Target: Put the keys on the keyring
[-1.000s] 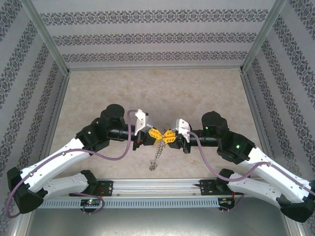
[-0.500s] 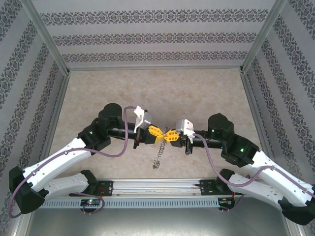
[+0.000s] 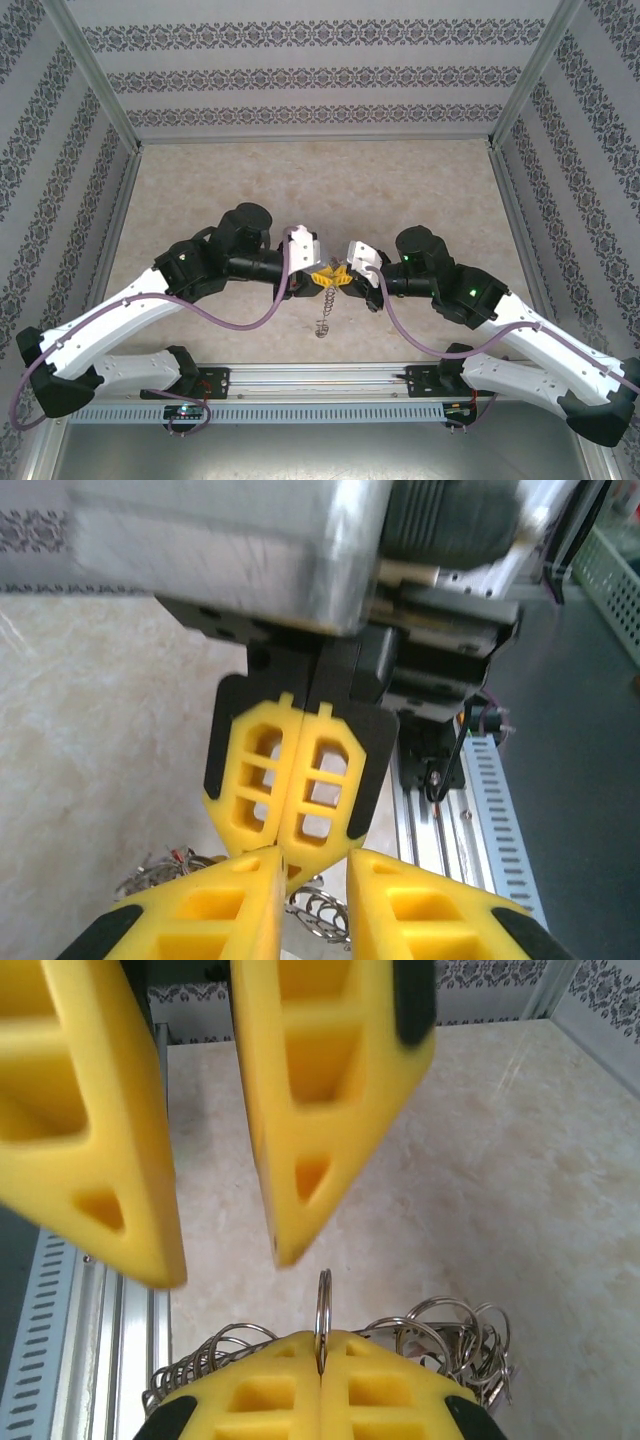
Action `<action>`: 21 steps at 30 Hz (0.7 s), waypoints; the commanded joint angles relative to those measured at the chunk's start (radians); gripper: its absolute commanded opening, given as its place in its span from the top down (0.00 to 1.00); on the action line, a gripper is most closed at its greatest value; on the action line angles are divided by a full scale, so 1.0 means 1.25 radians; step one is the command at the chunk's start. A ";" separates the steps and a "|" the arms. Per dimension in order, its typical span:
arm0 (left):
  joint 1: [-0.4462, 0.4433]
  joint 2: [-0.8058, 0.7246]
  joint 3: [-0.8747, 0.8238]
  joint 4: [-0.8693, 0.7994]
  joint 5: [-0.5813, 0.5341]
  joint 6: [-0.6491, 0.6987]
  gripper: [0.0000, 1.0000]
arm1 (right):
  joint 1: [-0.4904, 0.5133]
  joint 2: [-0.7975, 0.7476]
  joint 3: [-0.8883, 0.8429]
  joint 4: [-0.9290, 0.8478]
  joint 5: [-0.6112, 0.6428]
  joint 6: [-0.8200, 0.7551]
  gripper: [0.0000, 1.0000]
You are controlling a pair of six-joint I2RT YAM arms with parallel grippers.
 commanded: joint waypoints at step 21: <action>-0.017 0.012 -0.007 -0.010 -0.063 0.039 0.63 | 0.000 0.006 0.040 0.002 -0.076 -0.020 1.00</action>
